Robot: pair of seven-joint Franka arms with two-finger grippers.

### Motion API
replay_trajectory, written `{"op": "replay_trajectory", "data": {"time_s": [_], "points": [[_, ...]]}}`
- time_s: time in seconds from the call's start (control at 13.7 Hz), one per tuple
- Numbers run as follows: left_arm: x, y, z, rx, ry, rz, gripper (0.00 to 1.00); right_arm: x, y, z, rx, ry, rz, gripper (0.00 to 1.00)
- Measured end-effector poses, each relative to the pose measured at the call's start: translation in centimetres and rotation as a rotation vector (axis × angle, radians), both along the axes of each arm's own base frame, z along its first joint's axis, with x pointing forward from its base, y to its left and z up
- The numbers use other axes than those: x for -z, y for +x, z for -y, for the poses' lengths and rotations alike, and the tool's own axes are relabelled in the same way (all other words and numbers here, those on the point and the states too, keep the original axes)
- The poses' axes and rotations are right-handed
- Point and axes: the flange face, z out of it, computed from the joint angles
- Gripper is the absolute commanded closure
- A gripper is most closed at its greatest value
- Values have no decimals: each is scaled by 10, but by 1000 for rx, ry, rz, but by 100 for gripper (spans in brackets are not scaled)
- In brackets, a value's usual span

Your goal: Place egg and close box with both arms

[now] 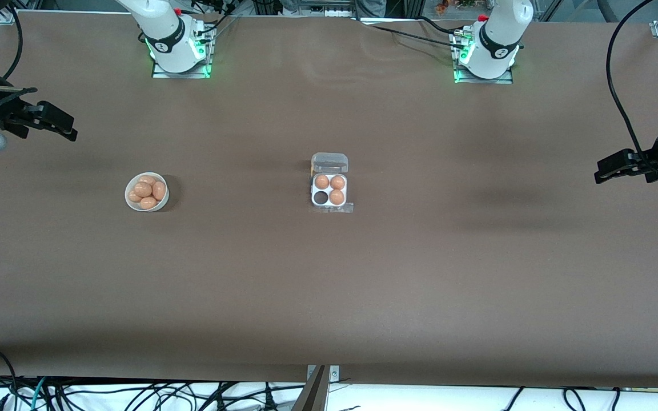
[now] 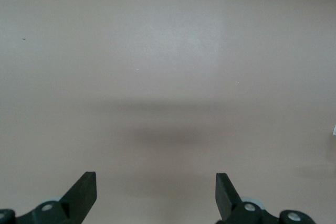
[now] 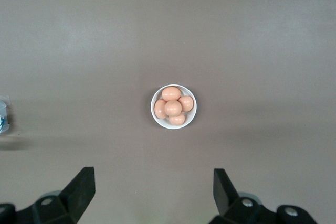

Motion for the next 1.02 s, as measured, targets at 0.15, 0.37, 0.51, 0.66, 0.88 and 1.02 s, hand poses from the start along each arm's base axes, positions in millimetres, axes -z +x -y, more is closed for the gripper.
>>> {"op": "replay_trajectory", "data": {"time_s": [0.15,0.37,0.51,0.66,0.88,1.02], "points": [[0,0,-1,-2,0,0,0,0,0,0,0,0,-1,0],[0,0,-5,-8,1,0,0,9,4,0,-1,-1,-17,0],[0,0,-9,-15,2,0,0,21,10,-2,-5,-3,-36,0],[-1,0,-10,-18,2,1,0,35,16,-5,-10,-6,-59,0],[-1,0,-11,-19,2,3,0,80,32,-3,-18,-46,-133,0],[-1,0,-11,-19,2,3,0,115,49,-3,-24,-63,-145,0]]}}
